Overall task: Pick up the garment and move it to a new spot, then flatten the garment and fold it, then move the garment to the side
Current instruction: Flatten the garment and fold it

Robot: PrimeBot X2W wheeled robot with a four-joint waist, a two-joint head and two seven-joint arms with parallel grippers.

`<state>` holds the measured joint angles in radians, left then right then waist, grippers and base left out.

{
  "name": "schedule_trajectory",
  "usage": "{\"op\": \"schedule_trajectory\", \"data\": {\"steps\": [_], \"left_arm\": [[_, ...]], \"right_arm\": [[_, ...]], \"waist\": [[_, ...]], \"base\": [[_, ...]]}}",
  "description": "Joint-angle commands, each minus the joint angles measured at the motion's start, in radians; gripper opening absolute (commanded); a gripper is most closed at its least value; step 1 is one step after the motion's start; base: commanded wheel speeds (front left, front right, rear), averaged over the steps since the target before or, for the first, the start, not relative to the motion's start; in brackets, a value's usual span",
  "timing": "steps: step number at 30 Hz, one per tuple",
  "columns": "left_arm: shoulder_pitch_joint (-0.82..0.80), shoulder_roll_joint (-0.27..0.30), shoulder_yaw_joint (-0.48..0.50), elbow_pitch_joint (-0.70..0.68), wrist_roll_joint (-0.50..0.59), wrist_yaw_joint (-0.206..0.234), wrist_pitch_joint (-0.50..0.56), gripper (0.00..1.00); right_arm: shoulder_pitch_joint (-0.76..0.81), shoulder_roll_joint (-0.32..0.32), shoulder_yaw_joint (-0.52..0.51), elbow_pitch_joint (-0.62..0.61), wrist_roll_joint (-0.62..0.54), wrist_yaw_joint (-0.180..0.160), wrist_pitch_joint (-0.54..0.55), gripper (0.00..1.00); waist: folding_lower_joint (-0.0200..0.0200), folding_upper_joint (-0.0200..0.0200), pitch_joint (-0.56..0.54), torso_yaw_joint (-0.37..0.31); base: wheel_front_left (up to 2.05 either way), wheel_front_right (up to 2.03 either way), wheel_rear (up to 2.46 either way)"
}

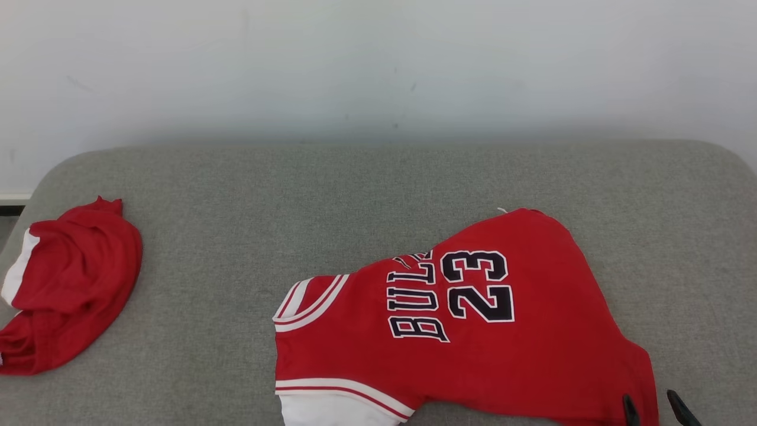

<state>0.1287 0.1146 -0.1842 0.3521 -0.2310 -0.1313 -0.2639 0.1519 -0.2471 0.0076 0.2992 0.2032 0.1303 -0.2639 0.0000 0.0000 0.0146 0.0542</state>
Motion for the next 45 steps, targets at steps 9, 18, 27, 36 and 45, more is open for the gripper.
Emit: {"op": "schedule_trajectory", "data": {"steps": [9, 18, 27, 36, 45], "left_arm": [[0.001, -0.020, -0.093, 0.082, -0.091, 0.002, -0.001, 1.00], [-0.033, -0.031, -0.141, 0.141, -0.125, 0.002, -0.001, 1.00], [-0.096, -0.046, -0.199, 0.223, -0.178, 0.002, 0.001, 1.00], [-0.119, -0.037, -0.240, 0.181, -0.231, 0.002, -0.001, 0.00], [-0.036, -0.013, -0.155, -0.115, -0.206, 0.002, -0.001, 0.00]], "right_arm": [[-0.025, -0.004, -0.024, 0.123, 0.051, 0.001, -0.001, 1.00], [-0.059, 0.003, -0.017, 0.211, 0.070, 0.001, -0.001, 1.00], [-0.118, 0.009, 0.032, 0.304, 0.099, 0.001, -0.001, 1.00], [-0.106, 0.004, 0.038, 0.265, 0.137, 0.001, -0.001, 0.00], [-0.019, -0.003, 0.032, 0.048, 0.122, 0.001, -0.001, 0.00]], "waist": [[0.0000, 0.0000, 0.053, 0.005], [0.0000, 0.0000, 0.063, 0.007], [0.0000, 0.0000, 0.055, 0.009], [0.0000, 0.0000, 0.053, 0.009], [0.0000, 0.0000, 0.065, 0.013]], "base": [[0.00, 0.00, 0.00], [0.00, 0.00, 0.00], [0.00, 0.00, 0.00], [0.00, 0.00, 0.00], [0.00, 0.00, 0.00]]}}
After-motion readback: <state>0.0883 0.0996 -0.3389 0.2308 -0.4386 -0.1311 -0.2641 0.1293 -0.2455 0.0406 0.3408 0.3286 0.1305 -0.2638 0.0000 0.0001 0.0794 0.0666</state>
